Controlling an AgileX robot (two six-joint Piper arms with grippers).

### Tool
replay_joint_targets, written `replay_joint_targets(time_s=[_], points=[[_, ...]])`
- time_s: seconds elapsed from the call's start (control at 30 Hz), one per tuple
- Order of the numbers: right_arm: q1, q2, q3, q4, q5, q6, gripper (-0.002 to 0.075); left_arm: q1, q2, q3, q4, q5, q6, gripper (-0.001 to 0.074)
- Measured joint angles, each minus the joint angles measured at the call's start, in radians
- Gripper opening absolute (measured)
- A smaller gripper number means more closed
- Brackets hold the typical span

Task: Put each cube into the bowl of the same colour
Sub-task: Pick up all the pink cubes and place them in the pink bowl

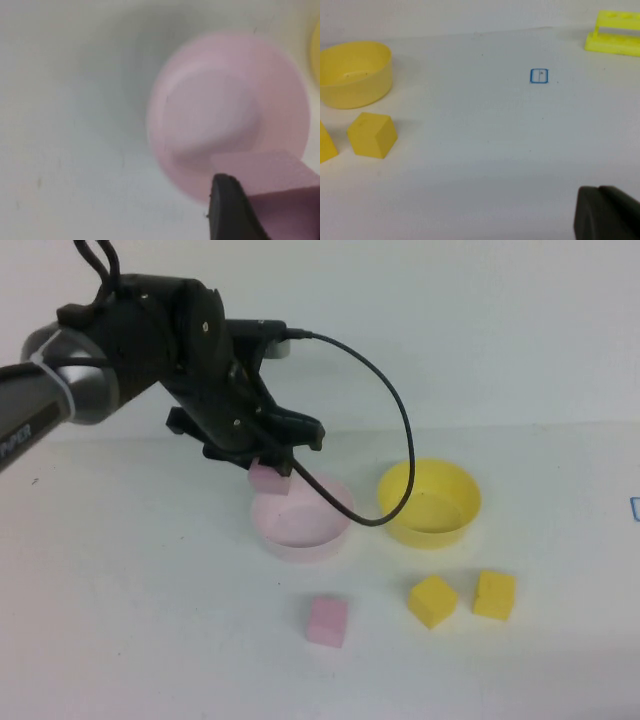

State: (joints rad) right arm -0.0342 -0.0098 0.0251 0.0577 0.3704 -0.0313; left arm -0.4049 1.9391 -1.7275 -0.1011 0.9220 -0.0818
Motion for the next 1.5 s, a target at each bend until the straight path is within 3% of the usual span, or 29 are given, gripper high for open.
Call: replay_joint_targets(time_s=[0.13, 0.3, 0.4, 0.47, 0.53, 0.7, 0.73, 1.0, 1.3, 1.5], points=[[0.0, 0.0, 0.0, 0.0, 0.0, 0.0, -0.0001, 0.004, 0.079, -0.073, -0.031, 0.022, 0.036, 0.024], [0.0, 0.0, 0.0, 0.0, 0.0, 0.0, -0.0001, 0.004, 0.135, -0.102, -0.041, -0.011, 0.095, 0.0412], [0.0, 0.0, 0.0, 0.0, 0.0, 0.0, -0.0001, 0.004, 0.135, -0.122, -0.042, -0.008, 0.091, 0.0437], [0.0, 0.0, 0.0, 0.0, 0.0, 0.0, -0.0001, 0.004, 0.135, -0.149, -0.042, 0.039, 0.091, 0.0412], [0.0, 0.0, 0.0, 0.0, 0.0, 0.0, -0.0001, 0.004, 0.135, -0.179, -0.042, 0.095, 0.091, 0.034], [0.0, 0.0, 0.0, 0.0, 0.0, 0.0, -0.0001, -0.029, 0.135, -0.239, -0.041, 0.342, 0.173, 0.0022], [0.0, 0.0, 0.0, 0.0, 0.0, 0.0, -0.0001, -0.04, 0.135, -0.24, -0.028, 0.371, 0.186, 0.0004], [0.0, 0.0, 0.0, 0.0, 0.0, 0.0, -0.0001, -0.157, 0.095, -0.156, 0.0, 0.368, 0.082, 0.0001], [0.0, 0.0, 0.0, 0.0, 0.0, 0.0, -0.0001, -0.209, 0.075, 0.059, 0.014, 0.339, 0.008, 0.0001], [0.0, 0.0, 0.0, 0.0, 0.0, 0.0, -0.0001, -0.218, 0.077, 0.076, 0.051, 0.264, -0.029, 0.0029]])
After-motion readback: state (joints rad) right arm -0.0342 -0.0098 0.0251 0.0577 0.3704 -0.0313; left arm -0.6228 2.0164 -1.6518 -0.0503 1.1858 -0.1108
